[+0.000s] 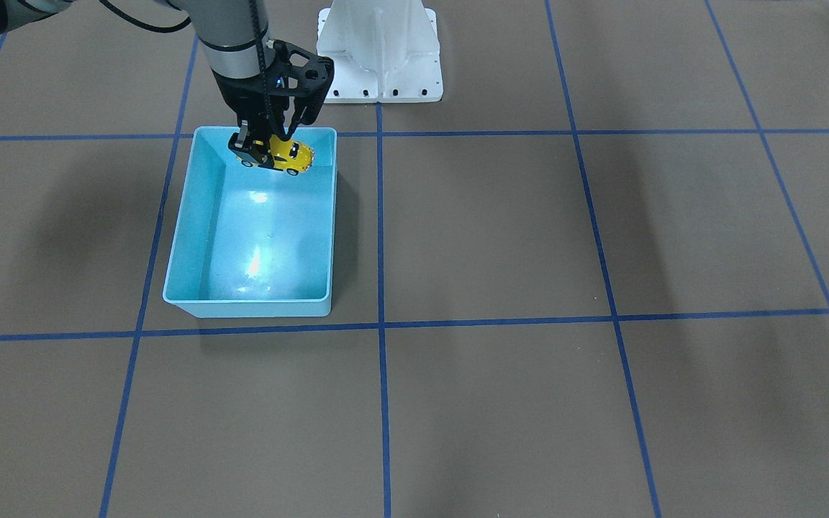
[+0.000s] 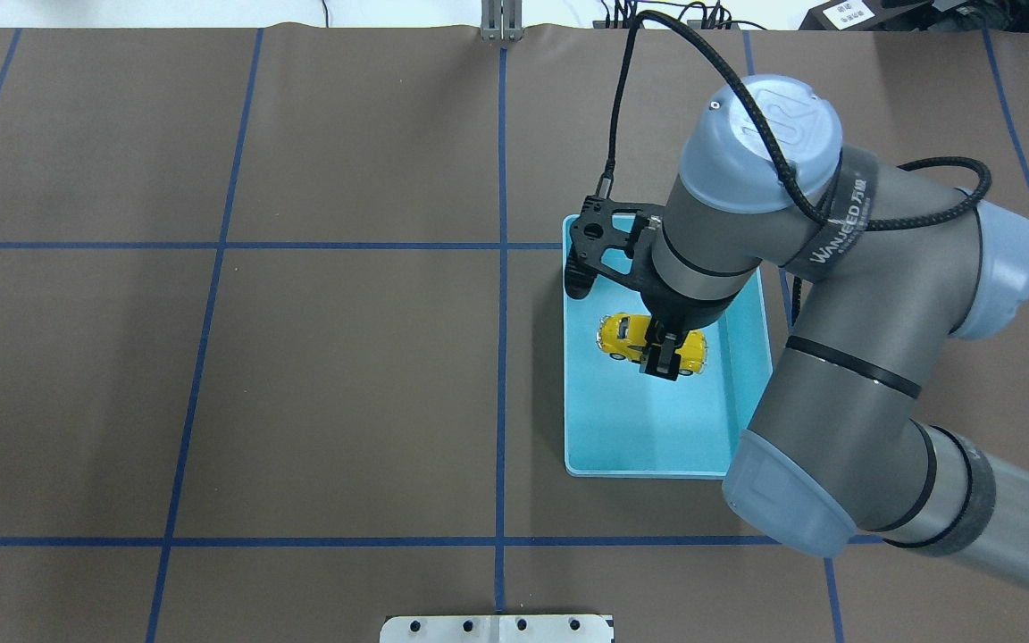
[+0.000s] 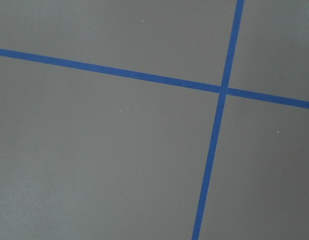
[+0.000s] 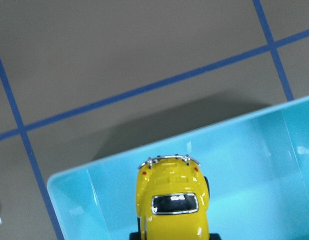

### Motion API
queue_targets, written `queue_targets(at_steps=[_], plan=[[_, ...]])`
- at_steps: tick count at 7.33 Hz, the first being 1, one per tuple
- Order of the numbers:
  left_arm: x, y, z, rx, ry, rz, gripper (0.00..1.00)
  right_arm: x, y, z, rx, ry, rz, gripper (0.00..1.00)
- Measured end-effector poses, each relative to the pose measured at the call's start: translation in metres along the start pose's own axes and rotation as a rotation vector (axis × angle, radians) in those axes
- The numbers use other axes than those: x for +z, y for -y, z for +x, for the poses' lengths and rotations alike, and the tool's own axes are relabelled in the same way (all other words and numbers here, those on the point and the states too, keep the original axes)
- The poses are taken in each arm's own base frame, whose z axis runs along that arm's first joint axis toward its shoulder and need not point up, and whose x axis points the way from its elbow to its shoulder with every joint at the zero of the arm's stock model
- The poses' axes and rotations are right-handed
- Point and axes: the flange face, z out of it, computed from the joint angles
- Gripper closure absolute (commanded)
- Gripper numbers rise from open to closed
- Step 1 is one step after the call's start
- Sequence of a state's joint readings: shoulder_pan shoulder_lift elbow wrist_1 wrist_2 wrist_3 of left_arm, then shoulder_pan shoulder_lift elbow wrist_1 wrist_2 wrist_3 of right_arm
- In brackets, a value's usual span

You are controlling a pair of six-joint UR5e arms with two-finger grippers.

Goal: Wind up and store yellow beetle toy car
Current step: 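Carry the car into the blue bin and lower it with the right gripper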

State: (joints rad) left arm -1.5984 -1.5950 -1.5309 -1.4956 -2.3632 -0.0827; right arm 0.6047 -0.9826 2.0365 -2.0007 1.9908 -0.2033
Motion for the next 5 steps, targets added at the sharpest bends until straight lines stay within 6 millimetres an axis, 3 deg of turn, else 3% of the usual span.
queue_targets(at_steps=[1,3,5], plan=[[0.0,0.0,0.0,0.0,0.0,0.0,0.0,0.021,0.002,0.0,-0.021,0.009,-0.025,1.0],[0.001,0.0,-0.001,-0.002,0.001,-0.002,0.0,0.078,0.017,0.02,-0.044,0.007,-0.009,1.0],[0.001,-0.001,-0.001,-0.002,0.0,-0.002,0.0,0.104,0.018,0.031,-0.046,0.005,-0.006,1.0]])
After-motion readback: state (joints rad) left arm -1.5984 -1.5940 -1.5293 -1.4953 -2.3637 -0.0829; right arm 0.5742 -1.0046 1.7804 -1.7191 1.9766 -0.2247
